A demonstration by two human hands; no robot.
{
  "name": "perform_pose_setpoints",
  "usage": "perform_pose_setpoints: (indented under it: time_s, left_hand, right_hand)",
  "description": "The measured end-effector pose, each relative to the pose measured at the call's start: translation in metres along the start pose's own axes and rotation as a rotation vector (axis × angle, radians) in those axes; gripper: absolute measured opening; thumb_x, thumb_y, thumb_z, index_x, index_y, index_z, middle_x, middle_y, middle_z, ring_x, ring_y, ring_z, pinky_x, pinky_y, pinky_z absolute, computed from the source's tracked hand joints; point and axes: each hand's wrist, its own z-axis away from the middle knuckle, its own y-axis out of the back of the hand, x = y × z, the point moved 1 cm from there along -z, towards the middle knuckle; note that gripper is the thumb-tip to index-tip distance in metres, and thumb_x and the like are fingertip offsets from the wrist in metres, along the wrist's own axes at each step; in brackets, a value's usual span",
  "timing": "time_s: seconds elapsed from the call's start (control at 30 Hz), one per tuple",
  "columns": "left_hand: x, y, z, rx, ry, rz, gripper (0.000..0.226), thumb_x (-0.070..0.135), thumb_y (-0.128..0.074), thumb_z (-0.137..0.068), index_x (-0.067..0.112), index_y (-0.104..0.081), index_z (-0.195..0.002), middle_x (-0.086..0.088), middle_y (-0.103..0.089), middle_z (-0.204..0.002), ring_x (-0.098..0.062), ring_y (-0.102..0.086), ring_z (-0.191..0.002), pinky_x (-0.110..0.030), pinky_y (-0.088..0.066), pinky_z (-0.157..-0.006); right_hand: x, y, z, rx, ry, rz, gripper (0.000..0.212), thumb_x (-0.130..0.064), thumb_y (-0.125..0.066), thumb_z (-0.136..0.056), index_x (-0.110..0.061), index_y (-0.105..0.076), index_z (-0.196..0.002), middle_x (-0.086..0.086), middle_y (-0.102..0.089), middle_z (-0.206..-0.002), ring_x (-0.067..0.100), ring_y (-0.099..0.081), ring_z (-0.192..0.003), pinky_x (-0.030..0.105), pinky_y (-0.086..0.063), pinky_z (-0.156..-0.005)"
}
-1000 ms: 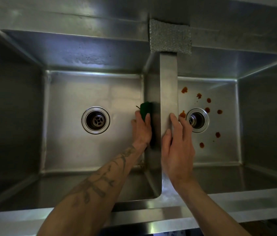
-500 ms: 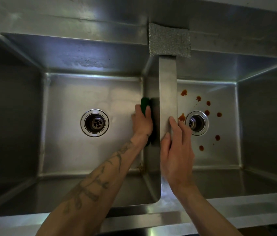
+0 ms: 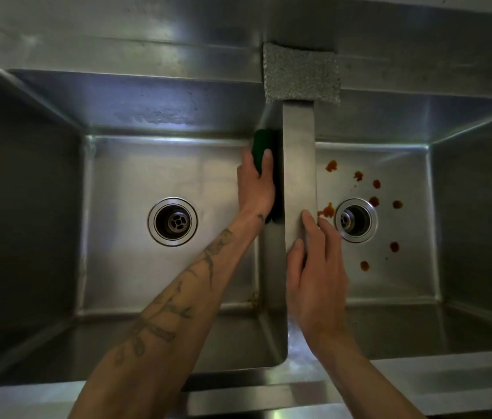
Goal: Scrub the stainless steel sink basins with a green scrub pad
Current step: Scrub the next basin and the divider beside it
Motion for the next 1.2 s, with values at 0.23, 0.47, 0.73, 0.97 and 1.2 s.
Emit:
perform_pose_setpoints:
  time_s: [0.23, 0.47, 0.73, 0.97, 1.2]
  left_hand:
    - [-0.029, 0.002, 0.009, -0.066, 0.261, -0.207, 0.039, 0.036, -0.039, -0.117, 0.009, -0.042, -0.144, -0.027, -0.06, -0.131, -0.046, -0.064, -0.115, -0.059, -0.054, -0.103]
    - [0.017, -0.002, -0.018, 0.029, -0.086, 0.027, 0.011, 0.039, -0.044, -0.115, 0.031, -0.05, -0.114, -0.015, -0.065, -0.118, -0.034, -0.064, -0.111, -0.051, -0.055, -0.097]
    - [-0.013, -0.004, -0.035, -0.071, 0.179, -0.21, 0.045, 0.04, -0.039, -0.116, 0.011, -0.04, -0.151, -0.026, -0.059, -0.138, -0.044, -0.063, -0.123, -0.055, -0.052, -0.109]
    - [-0.023, -0.007, -0.037, -0.029, 0.161, -0.161, 0.042, 0.034, -0.04, -0.117, 0.009, -0.041, -0.151, -0.026, -0.06, -0.135, -0.043, -0.062, -0.122, -0.054, -0.052, -0.109]
    - [0.021, -0.008, -0.058, 0.003, 0.119, -0.105, 0.04, 0.033, -0.04, -0.117, 0.008, -0.045, -0.147, -0.023, -0.057, -0.142, -0.038, -0.056, -0.132, -0.048, -0.047, -0.115]
  right_hand:
    - [-0.001, 0.002, 0.001, -0.002, 0.012, 0.015, 0.049, -0.033, -0.034, -0.11, -0.013, -0.045, -0.152, 0.018, -0.048, -0.149, 0.031, -0.058, -0.128, 0.052, -0.057, -0.097]
    - [-0.001, 0.0, 0.0, 0.008, 0.009, 0.019, 0.048, -0.037, -0.03, -0.111, -0.017, -0.044, -0.152, 0.015, -0.049, -0.148, 0.029, -0.058, -0.128, 0.051, -0.058, -0.097]
    - [0.0, -0.001, 0.0, 0.025, 0.044, 0.038, 0.046, -0.04, -0.028, -0.112, -0.022, -0.04, -0.153, 0.011, -0.047, -0.147, 0.028, -0.062, -0.124, 0.049, -0.06, -0.093]
    - [-0.002, -0.001, -0.002, 0.032, 0.029, 0.028, 0.052, -0.048, -0.019, -0.112, -0.023, -0.042, -0.152, 0.008, -0.048, -0.146, 0.024, -0.064, -0.118, 0.045, -0.061, -0.09]
    - [-0.002, -0.001, -0.002, 0.038, 0.034, 0.046, 0.05, -0.045, -0.021, -0.112, -0.022, -0.044, -0.15, 0.009, -0.051, -0.144, 0.023, -0.065, -0.115, 0.041, -0.062, -0.088]
